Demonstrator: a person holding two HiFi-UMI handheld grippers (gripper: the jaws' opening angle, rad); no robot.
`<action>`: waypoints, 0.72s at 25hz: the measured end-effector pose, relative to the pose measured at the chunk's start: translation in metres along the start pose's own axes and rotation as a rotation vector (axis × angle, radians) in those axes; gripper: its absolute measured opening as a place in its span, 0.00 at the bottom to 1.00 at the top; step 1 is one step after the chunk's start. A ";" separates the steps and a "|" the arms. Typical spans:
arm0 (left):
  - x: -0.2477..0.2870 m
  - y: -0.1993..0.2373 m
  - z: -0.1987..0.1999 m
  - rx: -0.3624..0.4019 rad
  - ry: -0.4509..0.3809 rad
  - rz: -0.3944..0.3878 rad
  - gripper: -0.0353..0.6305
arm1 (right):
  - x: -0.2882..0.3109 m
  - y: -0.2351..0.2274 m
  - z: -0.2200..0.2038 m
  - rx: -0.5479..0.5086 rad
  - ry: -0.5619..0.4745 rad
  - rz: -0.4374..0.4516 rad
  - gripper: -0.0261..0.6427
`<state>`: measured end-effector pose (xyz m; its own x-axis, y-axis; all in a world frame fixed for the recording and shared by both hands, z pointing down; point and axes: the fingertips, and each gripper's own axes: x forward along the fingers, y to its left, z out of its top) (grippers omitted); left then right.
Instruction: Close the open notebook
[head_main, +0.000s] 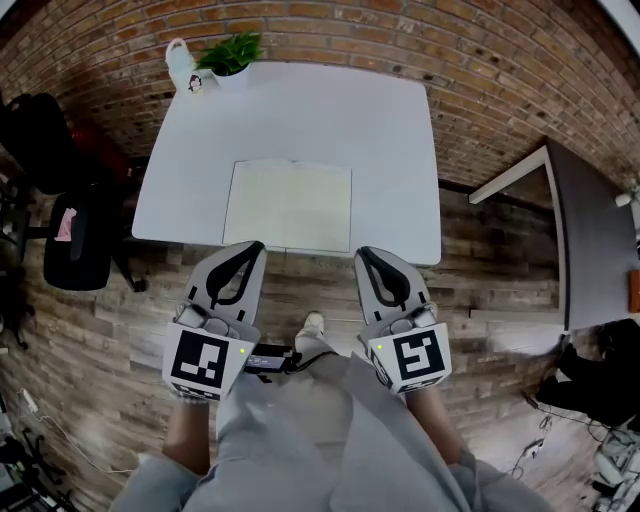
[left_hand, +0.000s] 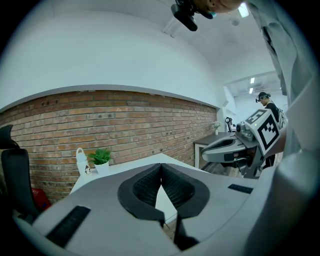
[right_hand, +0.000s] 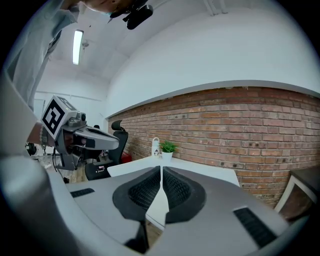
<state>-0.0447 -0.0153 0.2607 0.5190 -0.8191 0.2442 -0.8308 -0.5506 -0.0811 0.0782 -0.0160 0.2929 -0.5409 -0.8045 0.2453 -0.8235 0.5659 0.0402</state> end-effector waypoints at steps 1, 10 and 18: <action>0.004 0.000 0.002 -0.002 -0.002 0.005 0.08 | 0.002 -0.004 0.000 0.001 -0.002 0.005 0.11; 0.030 0.006 0.002 -0.040 0.019 0.032 0.08 | 0.018 -0.025 -0.002 0.007 0.004 0.043 0.11; 0.036 0.014 -0.004 -0.039 0.081 0.046 0.08 | 0.026 -0.027 -0.004 0.008 0.010 0.056 0.11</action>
<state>-0.0382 -0.0519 0.2718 0.4635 -0.8268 0.3186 -0.8614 -0.5047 -0.0565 0.0869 -0.0515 0.3022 -0.5846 -0.7696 0.2568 -0.7933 0.6086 0.0179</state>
